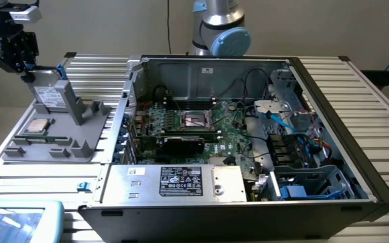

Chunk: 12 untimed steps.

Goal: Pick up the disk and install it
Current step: 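Pick up the disk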

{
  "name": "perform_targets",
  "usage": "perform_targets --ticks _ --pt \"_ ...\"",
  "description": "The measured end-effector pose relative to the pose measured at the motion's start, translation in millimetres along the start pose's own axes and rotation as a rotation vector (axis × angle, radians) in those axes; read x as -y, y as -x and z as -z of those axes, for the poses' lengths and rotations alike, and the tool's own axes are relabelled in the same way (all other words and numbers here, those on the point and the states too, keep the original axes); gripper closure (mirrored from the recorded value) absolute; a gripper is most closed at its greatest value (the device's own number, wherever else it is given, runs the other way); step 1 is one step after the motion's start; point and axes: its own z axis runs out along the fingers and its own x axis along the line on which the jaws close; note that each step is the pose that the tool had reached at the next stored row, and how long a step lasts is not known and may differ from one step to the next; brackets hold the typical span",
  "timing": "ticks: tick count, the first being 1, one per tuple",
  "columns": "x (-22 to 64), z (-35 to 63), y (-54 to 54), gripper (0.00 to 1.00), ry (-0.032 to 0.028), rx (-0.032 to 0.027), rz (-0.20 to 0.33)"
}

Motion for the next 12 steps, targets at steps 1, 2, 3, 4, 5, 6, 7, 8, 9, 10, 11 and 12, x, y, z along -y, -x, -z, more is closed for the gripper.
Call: perform_targets --ticks 1,2,3,4,5,6,7,8,9,10,11,12 --pt "0.0 0.0 0.0 0.62 0.0000 0.0000 0.000" --pt "0.0 0.0 0.0 0.62 0.0000 -0.0001 0.000" --pt "0.0 0.0 0.0 0.62 -0.0001 -0.0004 0.000" --pt "0.0 0.0 -0.1 0.62 -0.0001 -0.0016 0.000" --pt "-0.1 0.1 0.0 0.62 -0.0004 -0.0037 0.000" --pt "0.0 0.1 0.0 0.62 -0.0007 -0.0056 0.000" --pt "0.0 0.1 -0.1 0.63 -0.0008 -0.0069 0.000" --pt "0.0 0.0 -0.1 0.63 -0.0008 -0.0076 0.000" --pt "0.0 0.0 0.0 0.63 -0.0007 -0.0078 0.000" --pt "0.0 0.0 0.0 0.63 -0.0007 -0.0079 0.000" --pt "0.0 0.0 0.0 0.63 -0.0007 -0.0080 0.000" --pt "0.0 0.1 0.0 0.63 -0.0006 -0.0080 0.000"
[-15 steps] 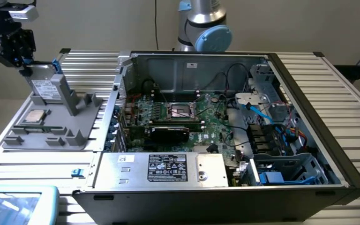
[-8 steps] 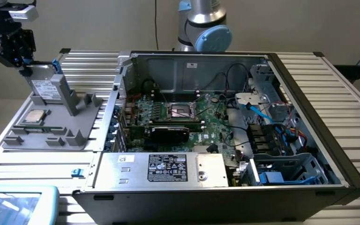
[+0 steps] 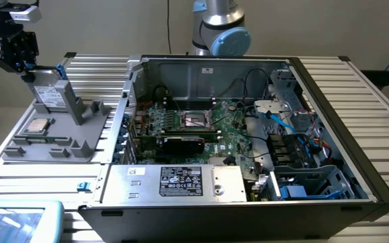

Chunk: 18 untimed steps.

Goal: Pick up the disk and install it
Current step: 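Pick up the disk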

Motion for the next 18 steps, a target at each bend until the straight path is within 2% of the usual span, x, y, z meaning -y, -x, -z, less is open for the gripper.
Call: perform_targets --ticks 10,13,18 --pt "-0.2 9.2 0.1 0.63 0.0006 0.0000 0.000" --pt "-0.9 15.9 0.1 0.63 0.0058 -0.0005 0.000" --pt "-1.1 24.0 0.1 0.63 0.0203 -0.0019 0.000"
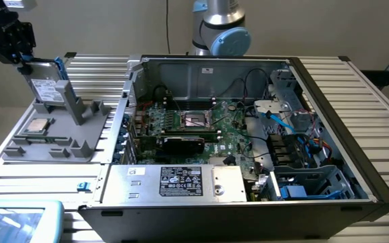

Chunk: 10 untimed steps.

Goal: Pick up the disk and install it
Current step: 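Pick up the disk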

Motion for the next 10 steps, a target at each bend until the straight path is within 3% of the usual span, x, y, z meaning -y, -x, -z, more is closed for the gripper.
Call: perform_targets --ticks 3,10 --pt "-0.1 1.3 0.1 0.63 0.0064 -0.0007 0.000" --pt "-0.1 0.5 0.7 0.63 0.0080 -0.0008 0.000"
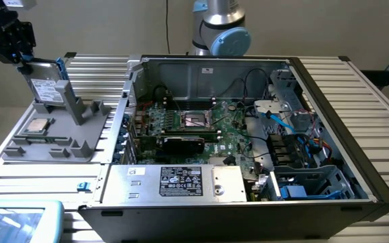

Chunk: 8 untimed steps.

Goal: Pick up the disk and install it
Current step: 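Pick up the disk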

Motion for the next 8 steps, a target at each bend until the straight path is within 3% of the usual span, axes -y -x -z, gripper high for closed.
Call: perform_targets --ticks 8 --pt "-0.8 -8.6 3.3 0.63 -0.0008 0.0002 0.000"
